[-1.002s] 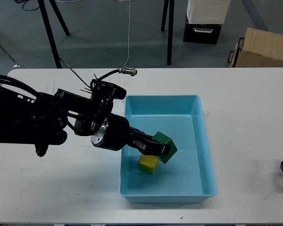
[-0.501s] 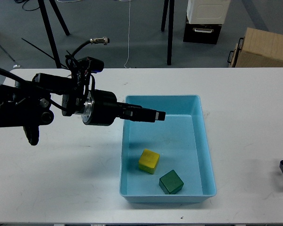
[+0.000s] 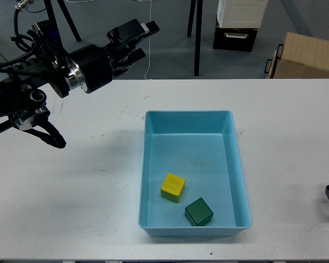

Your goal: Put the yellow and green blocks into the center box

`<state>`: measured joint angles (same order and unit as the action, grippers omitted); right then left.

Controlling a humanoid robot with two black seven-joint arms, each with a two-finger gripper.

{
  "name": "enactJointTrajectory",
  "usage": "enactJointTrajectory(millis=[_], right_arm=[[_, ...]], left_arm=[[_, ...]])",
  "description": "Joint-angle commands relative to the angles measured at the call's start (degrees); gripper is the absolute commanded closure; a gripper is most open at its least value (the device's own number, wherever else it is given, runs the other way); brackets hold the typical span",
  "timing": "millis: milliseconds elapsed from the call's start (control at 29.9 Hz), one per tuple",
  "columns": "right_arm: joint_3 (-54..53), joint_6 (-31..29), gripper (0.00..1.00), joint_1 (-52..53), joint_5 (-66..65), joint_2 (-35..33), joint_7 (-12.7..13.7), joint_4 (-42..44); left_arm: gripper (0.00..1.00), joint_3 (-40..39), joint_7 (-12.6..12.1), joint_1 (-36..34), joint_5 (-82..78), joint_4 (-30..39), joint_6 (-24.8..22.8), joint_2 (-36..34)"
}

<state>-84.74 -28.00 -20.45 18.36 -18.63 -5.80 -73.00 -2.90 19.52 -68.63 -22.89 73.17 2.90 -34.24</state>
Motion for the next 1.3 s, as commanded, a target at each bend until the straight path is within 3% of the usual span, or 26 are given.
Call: enactJointTrajectory(millis=[0, 100, 301, 468, 601, 701, 835, 968, 1069, 1169, 1269], right_arm=[[0.01, 0.00, 0.00, 0.06, 0.01, 0.00, 0.00, -0.04], [0.10, 0.00, 0.00, 0.14, 0.01, 0.00, 0.00, -0.30], [0.18, 0.00, 0.00, 0.41, 0.01, 0.09, 0.00, -1.35], [0.45, 0.00, 0.00, -0.82, -0.78, 0.09, 0.09, -8.72], [0.54, 0.00, 0.00, -0.91, -6.92, 1.75, 0.00, -10.58], [0.01, 0.00, 0.00, -0.82, -10.45, 3.69, 0.00, -10.58], [0.01, 0.00, 0.00, -0.56, -10.54, 4.13, -0.09, -10.67], [-1.48, 0.00, 0.00, -1.08, -10.54, 5.10, -0.09, -10.67], [-6.21, 0.00, 0.00, -2.75, -10.45, 6.76, -0.09, -10.67], [-8.69, 0.00, 0.00, -4.77, -10.45, 8.35, -0.09, -11.20], [-8.34, 0.00, 0.00, -6.97, -10.45, 8.44, -0.09, -13.83]], left_arm=[[0.01, -14.55, 1.04, 7.96, 2.22, -0.40, -0.70, 1.19], [0.00, -23.44, 2.28, 14.03, 6.88, 0.05, -2.71, 3.56], [0.00, -39.52, 2.02, 27.21, 11.20, 2.76, -8.34, 4.71], [0.00, -56.21, 0.26, 43.02, 11.29, 7.33, -9.31, 8.04], [0.00, -66.86, -3.86, 55.25, 11.29, 11.72, -13.25, 13.58], [0.00, -72.32, -4.05, 63.07, 11.29, 16.99, -14.85, 16.74], [0.00, -76.28, -3.70, 73.88, 11.37, 23.06, -16.42, 18.68], [0.00, -76.82, -3.35, 83.90, 11.37, 25.27, -22.39, 21.05], [0.00, -76.73, -1.68, 90.14, 11.37, 25.36, -26.52, 23.77], [0.00, -76.38, -1.24, 94.72, 11.37, 25.36, -30.39, 25.45], [0.00, -76.03, -1.24, 96.40, 11.46, 25.36, -30.90, 26.86]])
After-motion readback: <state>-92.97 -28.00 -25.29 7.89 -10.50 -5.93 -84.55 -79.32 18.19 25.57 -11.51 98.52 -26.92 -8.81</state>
